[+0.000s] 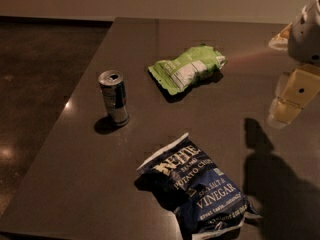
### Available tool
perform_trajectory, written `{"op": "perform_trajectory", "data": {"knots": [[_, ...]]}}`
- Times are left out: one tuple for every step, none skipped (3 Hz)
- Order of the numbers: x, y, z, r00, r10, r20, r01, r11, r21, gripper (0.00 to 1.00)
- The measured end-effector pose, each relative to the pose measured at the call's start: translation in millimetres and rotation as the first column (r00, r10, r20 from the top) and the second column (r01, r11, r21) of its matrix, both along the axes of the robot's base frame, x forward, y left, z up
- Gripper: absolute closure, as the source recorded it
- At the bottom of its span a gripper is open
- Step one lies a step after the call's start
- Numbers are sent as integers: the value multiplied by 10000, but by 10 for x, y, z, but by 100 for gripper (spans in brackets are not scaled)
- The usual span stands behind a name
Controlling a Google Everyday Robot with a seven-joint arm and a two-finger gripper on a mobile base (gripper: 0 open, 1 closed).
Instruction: Move redbull can near blue chip bag
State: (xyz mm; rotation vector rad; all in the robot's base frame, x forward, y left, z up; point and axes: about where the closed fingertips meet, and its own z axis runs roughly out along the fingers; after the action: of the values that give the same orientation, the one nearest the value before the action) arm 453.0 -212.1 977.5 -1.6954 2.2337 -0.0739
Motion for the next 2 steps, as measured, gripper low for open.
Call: {"op": "perform_trajectory", "data": {"knots": [[267, 221, -43, 10000, 51, 51, -55, 9971, 765, 0], [500, 597, -123, 9992, 395, 2, -391, 9887, 1449, 0]]}}
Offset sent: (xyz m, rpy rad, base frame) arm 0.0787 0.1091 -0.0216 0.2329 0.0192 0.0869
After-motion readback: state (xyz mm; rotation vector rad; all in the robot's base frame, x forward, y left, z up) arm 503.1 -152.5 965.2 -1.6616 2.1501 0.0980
